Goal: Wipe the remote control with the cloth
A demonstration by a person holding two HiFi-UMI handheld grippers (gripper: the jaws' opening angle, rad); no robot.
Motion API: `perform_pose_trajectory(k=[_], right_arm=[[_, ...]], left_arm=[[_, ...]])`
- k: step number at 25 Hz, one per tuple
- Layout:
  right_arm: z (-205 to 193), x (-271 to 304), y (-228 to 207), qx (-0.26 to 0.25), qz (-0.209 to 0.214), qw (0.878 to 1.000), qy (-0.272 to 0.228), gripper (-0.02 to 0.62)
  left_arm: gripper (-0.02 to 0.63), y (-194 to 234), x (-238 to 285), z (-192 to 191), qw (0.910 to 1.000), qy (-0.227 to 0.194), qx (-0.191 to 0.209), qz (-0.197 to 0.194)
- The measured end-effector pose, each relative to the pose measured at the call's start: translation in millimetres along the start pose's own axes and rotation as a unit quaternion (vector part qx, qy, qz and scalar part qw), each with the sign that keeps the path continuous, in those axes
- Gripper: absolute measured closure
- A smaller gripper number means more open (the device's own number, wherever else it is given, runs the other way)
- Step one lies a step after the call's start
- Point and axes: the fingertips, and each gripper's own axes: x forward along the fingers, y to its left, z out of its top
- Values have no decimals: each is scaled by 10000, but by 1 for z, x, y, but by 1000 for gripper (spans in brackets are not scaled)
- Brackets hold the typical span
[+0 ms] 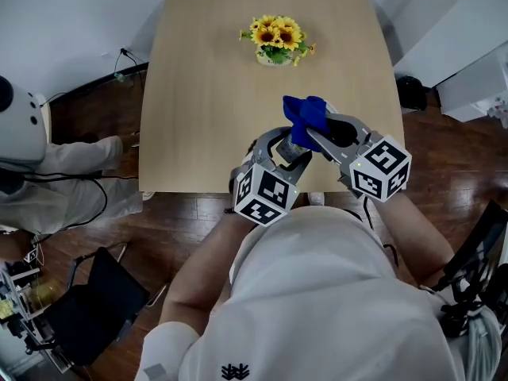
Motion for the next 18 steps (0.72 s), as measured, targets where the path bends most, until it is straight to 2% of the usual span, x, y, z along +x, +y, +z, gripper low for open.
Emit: perform_pose_trajectory(k=[11, 15, 18], right_arm=[[7, -41, -105, 18, -995, 9950, -109, 502], [15, -48, -107, 29, -973, 9950, -216, 502], [22, -43, -84, -26, -658, 9975, -260, 502]], left_arm=[[337, -3, 8, -1, 9999, 52, -57, 153], [337, -3, 12, -4, 9996, 77, -128, 228], [337, 0, 16, -7, 9994, 105, -201, 277]])
